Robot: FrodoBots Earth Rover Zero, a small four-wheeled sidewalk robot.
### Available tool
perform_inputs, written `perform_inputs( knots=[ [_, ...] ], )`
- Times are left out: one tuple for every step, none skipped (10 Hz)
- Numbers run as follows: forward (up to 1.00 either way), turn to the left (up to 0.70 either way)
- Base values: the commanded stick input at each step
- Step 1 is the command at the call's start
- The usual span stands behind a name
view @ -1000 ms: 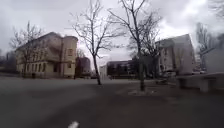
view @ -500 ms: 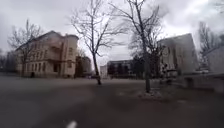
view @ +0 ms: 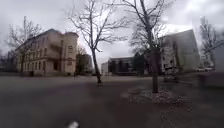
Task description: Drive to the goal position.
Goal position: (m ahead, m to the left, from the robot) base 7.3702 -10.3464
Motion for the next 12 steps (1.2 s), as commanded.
perform_inputs(
  knots=[
    [1.0,0.0],
    [1.0,0.0],
    [1.0,0.0],
    [1.0,0.0],
    [1.0,0.0],
    [1.0,0.0],
    [1.0,0.0],
    [1.0,0.0],
    [1.0,0.0],
    [1.0,0.0],
    [1.0,0.0],
    [1.0,0.0]
  ],
)
